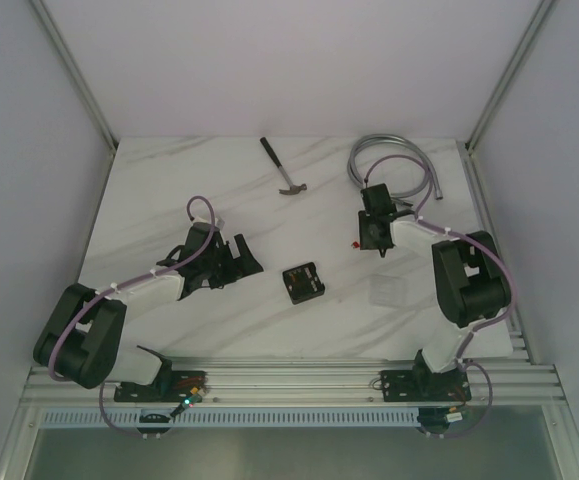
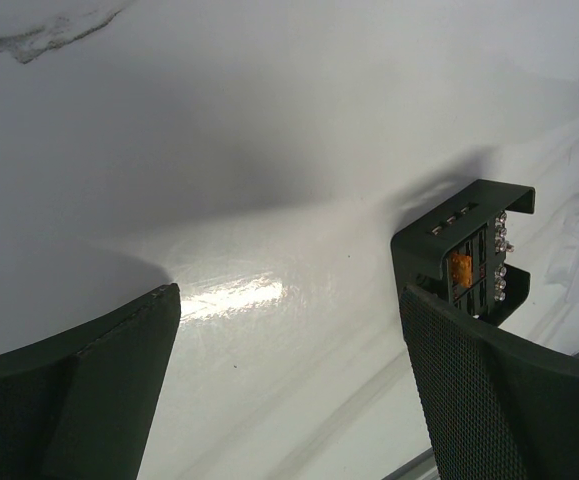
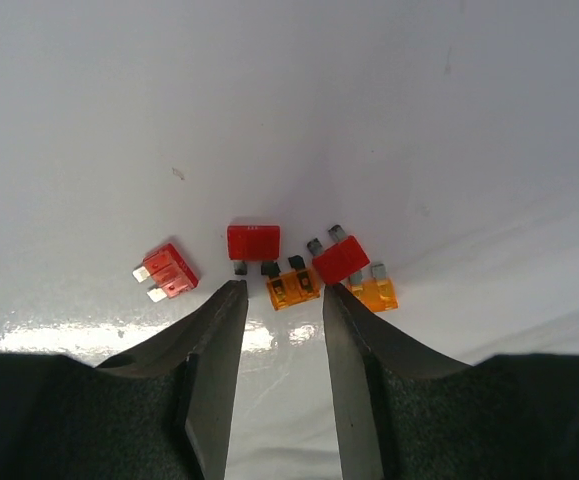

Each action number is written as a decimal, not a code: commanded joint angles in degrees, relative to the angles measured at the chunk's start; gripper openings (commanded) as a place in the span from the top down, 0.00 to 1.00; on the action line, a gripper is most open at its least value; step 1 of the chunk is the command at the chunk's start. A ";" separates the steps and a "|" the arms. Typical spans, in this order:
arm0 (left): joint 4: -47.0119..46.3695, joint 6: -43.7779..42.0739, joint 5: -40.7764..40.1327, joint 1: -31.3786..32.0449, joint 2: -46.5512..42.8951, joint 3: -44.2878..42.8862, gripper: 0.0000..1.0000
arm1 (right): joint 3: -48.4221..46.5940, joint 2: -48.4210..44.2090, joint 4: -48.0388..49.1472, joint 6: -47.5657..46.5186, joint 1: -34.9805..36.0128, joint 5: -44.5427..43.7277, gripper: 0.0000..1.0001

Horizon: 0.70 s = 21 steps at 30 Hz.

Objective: Snap on the fuse box
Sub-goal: Pick up the fuse from the center of the board.

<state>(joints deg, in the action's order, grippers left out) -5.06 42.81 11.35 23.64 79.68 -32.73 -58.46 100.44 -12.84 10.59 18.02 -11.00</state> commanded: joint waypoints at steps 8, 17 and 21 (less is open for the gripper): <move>0.93 0.08 0.72 0.27 0.22 -0.39 0.00 | -0.75 1.52 0.31 -1.10 -0.97 1.97 0.64; 0.99 0.08 0.75 0.35 0.04 -0.49 0.00 | 0.89 -0.35 -1.15 -0.75 -0.90 2.46 0.76; 0.93 0.30 0.80 0.44 -0.27 -0.45 0.00 | 1.98 -1.38 -1.43 -0.66 -0.29 2.99 0.79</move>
<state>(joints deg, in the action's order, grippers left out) -5.06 42.81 11.35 23.70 79.66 -32.73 -58.46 100.47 -11.94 10.20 17.45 -9.39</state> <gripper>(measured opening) 0.997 0.285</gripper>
